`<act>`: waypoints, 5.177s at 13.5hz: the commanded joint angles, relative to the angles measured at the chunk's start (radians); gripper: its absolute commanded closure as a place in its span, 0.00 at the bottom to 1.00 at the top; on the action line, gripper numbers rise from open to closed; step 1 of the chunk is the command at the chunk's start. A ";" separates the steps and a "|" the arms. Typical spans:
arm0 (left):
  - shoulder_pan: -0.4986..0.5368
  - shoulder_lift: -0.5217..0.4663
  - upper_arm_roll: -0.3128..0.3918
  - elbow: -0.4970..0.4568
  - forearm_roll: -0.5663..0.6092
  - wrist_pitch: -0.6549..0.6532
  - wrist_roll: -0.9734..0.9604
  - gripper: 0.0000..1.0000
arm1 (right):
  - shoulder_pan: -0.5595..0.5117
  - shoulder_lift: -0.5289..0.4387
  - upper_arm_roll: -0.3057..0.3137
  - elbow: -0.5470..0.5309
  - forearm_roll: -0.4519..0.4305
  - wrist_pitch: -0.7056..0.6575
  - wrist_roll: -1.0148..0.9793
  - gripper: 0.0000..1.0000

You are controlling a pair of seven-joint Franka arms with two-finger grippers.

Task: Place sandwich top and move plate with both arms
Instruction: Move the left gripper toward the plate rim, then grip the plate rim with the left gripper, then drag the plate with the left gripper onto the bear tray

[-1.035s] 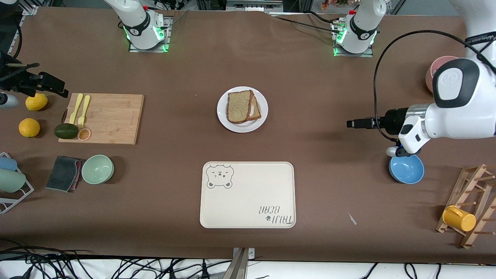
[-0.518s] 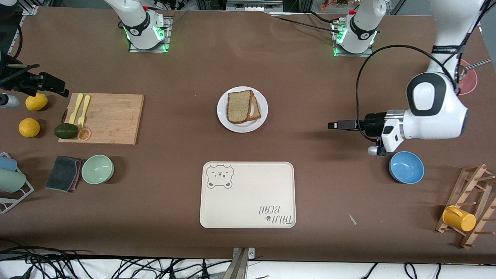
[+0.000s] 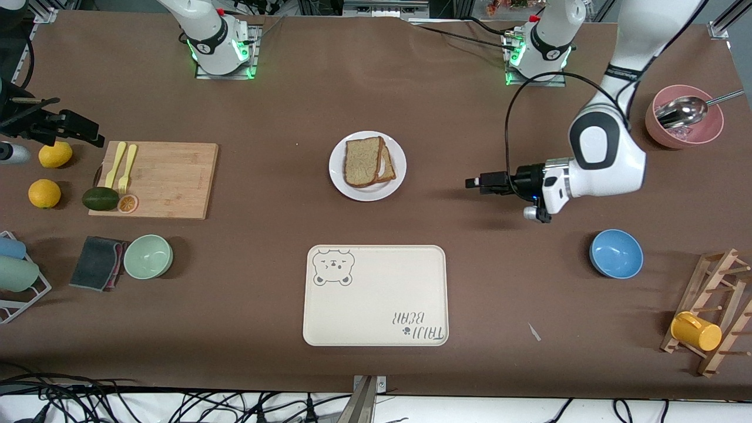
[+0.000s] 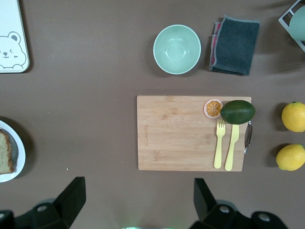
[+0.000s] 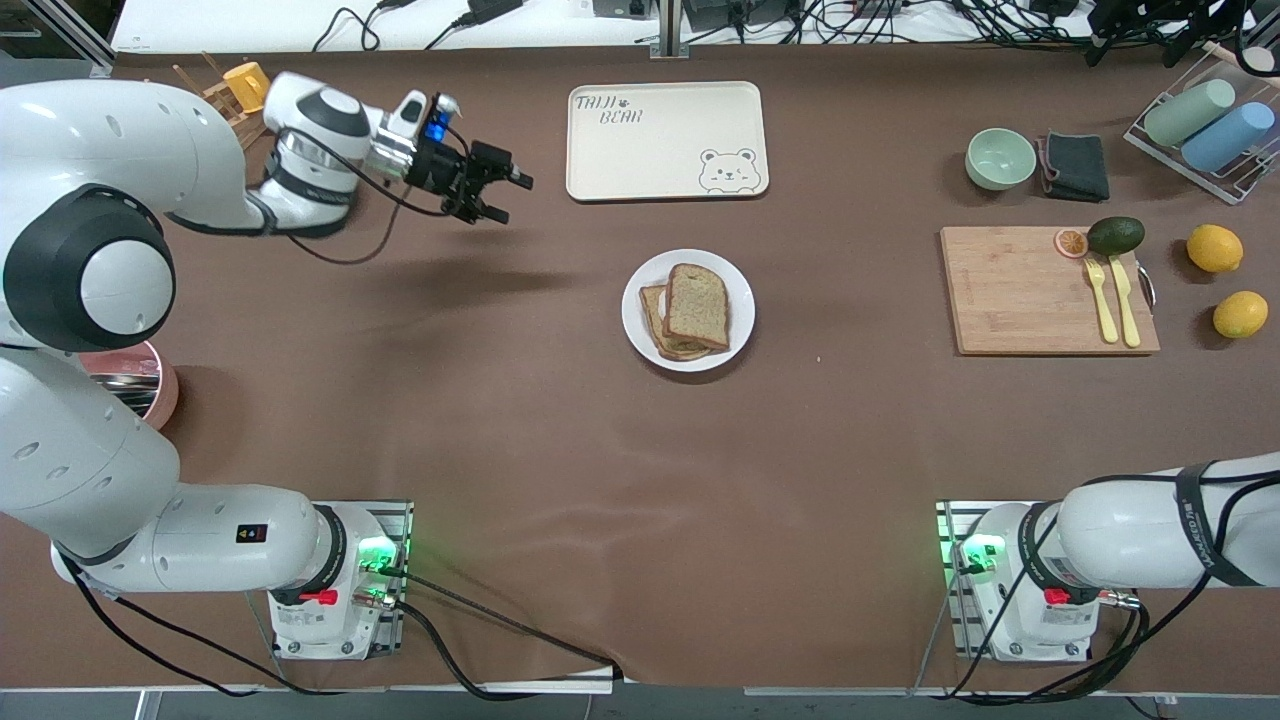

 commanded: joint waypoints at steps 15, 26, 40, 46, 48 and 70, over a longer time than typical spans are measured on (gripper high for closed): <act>-0.095 0.170 -0.321 -0.116 -0.778 0.355 0.688 0.00 | -0.014 -0.011 0.001 -0.017 0.046 -0.004 -0.015 0.00; -0.137 0.279 -0.321 -0.108 -0.951 0.355 0.913 0.08 | -0.016 -0.009 -0.005 -0.017 0.046 -0.005 -0.015 0.00; -0.146 0.307 -0.318 -0.105 -0.976 0.352 0.972 0.74 | -0.016 -0.009 -0.008 -0.017 0.051 -0.005 -0.015 0.00; -0.146 0.309 -0.317 -0.105 -0.976 0.353 0.972 0.92 | -0.016 -0.009 -0.018 -0.019 0.052 -0.004 -0.015 0.00; -0.146 0.309 -0.317 -0.105 -0.976 0.352 0.972 0.95 | -0.014 -0.009 -0.018 -0.019 0.052 -0.004 -0.015 0.00; -0.073 0.281 -0.312 0.066 -0.677 0.471 0.504 1.00 | -0.014 -0.009 -0.018 -0.019 0.052 -0.004 -0.015 0.00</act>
